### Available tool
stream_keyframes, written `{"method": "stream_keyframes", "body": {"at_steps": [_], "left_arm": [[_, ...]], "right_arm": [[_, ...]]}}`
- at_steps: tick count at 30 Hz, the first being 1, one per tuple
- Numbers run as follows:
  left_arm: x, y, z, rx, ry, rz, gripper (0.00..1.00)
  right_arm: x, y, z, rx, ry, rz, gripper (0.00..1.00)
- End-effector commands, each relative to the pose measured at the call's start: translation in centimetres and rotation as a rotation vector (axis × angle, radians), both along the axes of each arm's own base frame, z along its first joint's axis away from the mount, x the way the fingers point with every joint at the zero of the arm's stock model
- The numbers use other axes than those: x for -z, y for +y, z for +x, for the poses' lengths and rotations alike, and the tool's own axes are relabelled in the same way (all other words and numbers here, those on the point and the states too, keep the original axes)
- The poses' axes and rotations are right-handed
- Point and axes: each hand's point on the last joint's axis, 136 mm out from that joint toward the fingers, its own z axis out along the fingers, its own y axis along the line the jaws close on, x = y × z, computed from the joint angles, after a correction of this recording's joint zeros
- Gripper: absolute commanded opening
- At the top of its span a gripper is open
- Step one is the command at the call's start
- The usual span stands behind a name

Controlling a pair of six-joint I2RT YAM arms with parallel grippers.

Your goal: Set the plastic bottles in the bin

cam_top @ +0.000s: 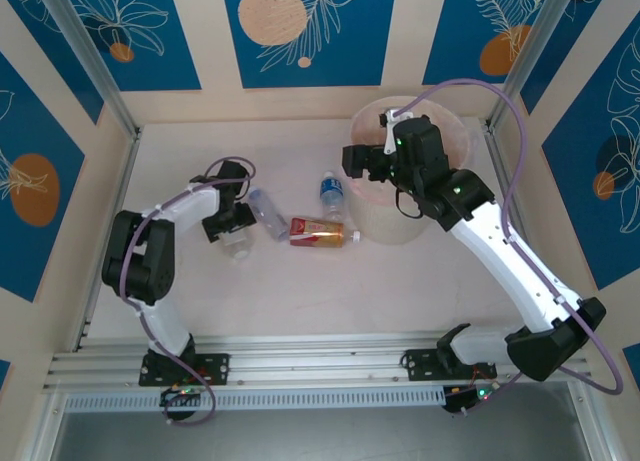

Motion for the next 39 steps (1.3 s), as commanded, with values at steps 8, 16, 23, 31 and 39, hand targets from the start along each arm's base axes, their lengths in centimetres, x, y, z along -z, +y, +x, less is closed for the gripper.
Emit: {"method": "stream_keyframes", "body": {"at_steps": [8,16,23,31,39], "left_arm": [[-10.3,-0.7,0.4,0.091,-0.27,-0.052,0.73],[-19.2,-6.1,1.9,0.369,-0.625,-0.099,0.73],[-25.6,-12.0,2.8,0.659,-0.916,-0.09,0.73],[-29.7,-16.0,3.2,0.913,-1.168,-0.035,0.73],[-32.4,-18.7,1.7,1.09,-1.322,-0.054,0.73]], "right_arm": [[-1.8,-0.6,-1.7,-0.005,-0.023,0.111,0.99],[-3.6,0.2,-2.6,-0.062,-0.016,0.207,1.0],[-6.2,1.4,-4.2,-0.163,-0.014,0.273,0.99],[-9.2,3.3,-6.0,-0.3,-0.015,0.32,0.98],[-8.7,5.4,-5.1,-0.34,0.025,0.261,0.99]]}}
